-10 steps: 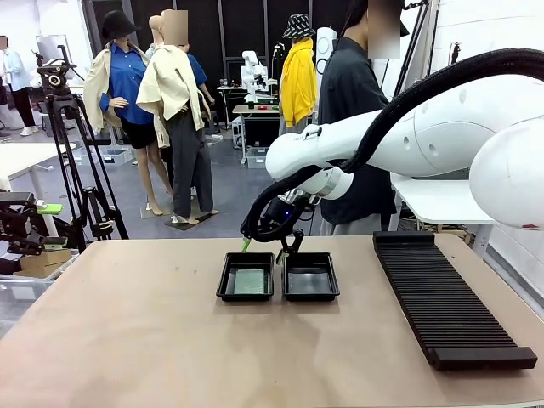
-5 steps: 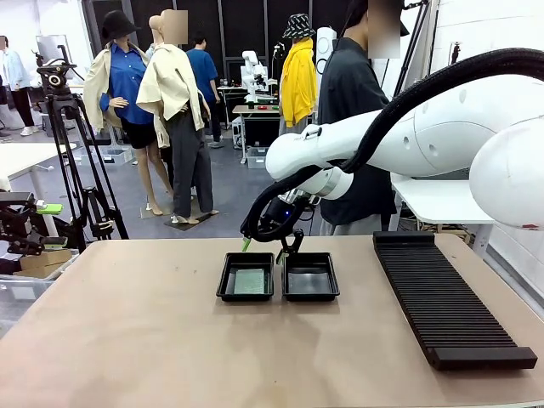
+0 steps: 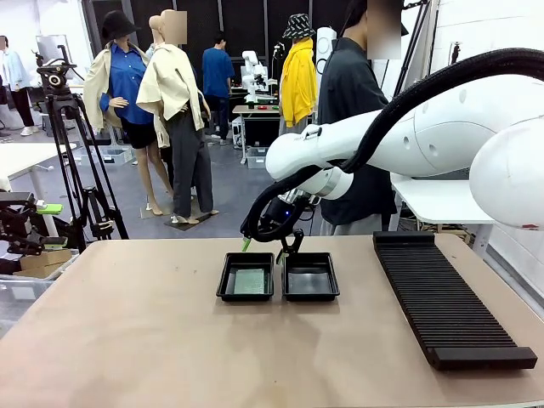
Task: Inspect and transfer BCBs to ESD trays.
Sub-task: Pick up the ESD tray and place it on the left side of the table.
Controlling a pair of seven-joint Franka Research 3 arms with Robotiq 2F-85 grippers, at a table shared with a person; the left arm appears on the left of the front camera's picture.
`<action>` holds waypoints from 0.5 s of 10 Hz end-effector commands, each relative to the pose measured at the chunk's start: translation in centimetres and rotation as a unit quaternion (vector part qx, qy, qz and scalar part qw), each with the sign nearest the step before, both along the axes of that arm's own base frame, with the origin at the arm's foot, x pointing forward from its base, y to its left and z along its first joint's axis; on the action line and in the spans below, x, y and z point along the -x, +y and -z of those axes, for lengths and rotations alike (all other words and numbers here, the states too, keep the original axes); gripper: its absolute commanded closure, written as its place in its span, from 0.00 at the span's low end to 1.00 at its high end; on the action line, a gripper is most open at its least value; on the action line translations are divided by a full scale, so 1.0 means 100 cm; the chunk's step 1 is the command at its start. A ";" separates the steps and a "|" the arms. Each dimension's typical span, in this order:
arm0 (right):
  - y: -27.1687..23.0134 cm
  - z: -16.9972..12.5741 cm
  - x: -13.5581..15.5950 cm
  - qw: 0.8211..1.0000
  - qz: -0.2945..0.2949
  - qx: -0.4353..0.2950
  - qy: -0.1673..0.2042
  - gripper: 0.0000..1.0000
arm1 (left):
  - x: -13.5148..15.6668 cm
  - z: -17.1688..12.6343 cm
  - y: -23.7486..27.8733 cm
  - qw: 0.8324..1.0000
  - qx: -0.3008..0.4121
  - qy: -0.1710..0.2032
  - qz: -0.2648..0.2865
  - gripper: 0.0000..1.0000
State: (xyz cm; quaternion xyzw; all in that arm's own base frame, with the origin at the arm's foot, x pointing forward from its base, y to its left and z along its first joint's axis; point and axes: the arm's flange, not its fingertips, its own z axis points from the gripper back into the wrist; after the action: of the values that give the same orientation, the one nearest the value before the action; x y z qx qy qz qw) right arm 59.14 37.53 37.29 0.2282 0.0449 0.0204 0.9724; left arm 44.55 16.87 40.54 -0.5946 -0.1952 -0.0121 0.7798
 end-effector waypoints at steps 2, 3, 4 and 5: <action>-0.051 -0.025 0.006 0.998 -0.002 -0.057 0.003 0.00 | 0.000 -0.003 0.001 1.000 0.000 0.006 -0.007 0.00; -0.077 -0.036 0.010 0.996 0.001 -0.086 -0.001 0.00 | 0.000 -0.003 0.001 1.000 0.000 0.006 -0.007 0.00; -0.102 -0.044 0.012 0.994 0.007 -0.107 -0.003 0.00 | 0.000 -0.003 0.001 1.000 0.000 0.006 -0.007 0.00; -0.130 -0.051 0.010 0.991 0.013 -0.130 0.000 0.00 | 0.000 -0.003 0.001 1.000 0.000 0.006 -0.007 0.00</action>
State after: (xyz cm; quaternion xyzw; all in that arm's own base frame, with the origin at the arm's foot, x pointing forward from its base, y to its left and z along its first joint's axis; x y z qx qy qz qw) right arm 60.19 27.38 42.78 0.3257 0.0304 0.0103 0.9449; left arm 44.54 16.91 40.53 -0.5945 -0.1954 -0.0117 0.7799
